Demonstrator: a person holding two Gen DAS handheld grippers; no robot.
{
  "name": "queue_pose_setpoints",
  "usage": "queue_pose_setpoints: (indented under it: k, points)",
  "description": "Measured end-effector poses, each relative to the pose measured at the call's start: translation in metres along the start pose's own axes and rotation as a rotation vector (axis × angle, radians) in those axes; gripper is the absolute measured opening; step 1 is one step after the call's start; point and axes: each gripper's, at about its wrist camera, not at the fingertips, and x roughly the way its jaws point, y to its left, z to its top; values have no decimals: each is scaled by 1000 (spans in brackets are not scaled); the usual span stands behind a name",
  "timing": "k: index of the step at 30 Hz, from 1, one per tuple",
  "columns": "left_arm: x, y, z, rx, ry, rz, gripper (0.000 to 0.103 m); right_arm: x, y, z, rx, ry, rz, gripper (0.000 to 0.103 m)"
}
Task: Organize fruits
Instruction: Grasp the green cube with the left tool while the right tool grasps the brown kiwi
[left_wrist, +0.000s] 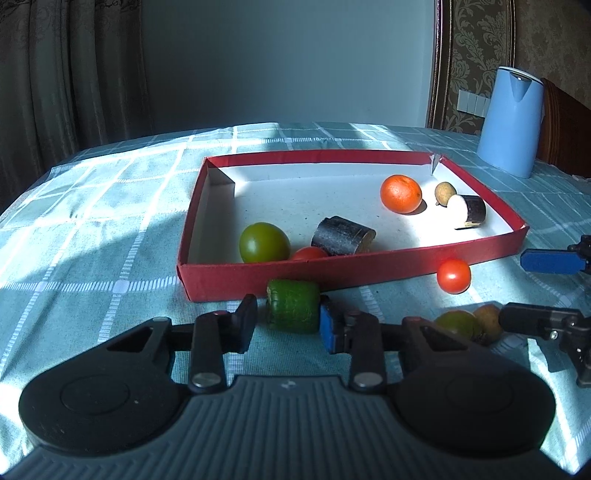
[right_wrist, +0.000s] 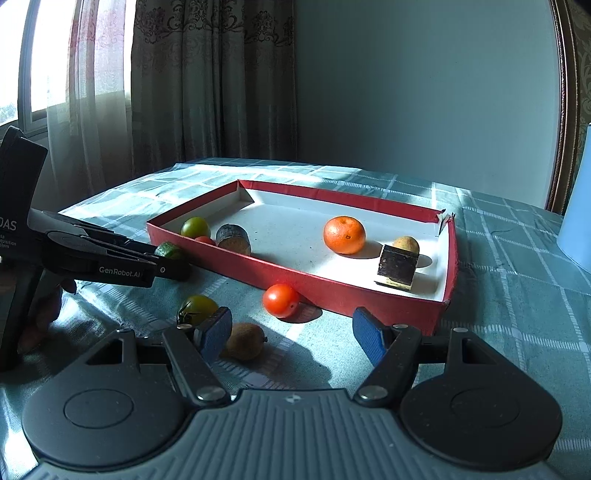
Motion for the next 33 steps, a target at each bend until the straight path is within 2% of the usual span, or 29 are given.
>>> queue_pose_setpoints:
  k: [4, 8, 12, 17, 19, 24, 33]
  points:
    - [0, -1, 0, 7, 1, 5, 32, 4, 9, -1, -45, 24, 24, 71]
    - [0, -2, 0, 8, 1, 5, 32, 16, 16, -1, -70, 84, 18, 56]
    - [0, -2, -1, 11, 1, 7, 33, 25, 17, 1, -55, 115, 20, 51]
    - [0, -2, -1, 12, 0, 8, 32, 26, 27, 2, -96, 111, 38, 29]
    - [-2, -2, -1, 14, -4, -7, 26, 25, 28, 1, -93, 111, 43, 27]
    - [-5, -5, -2, 28, -17, -5, 25, 23, 21, 2, -48, 94, 26, 27]
    - [-21, -13, -3, 57, -95, -9, 25, 15, 16, 4, -17, 32, -26, 27]
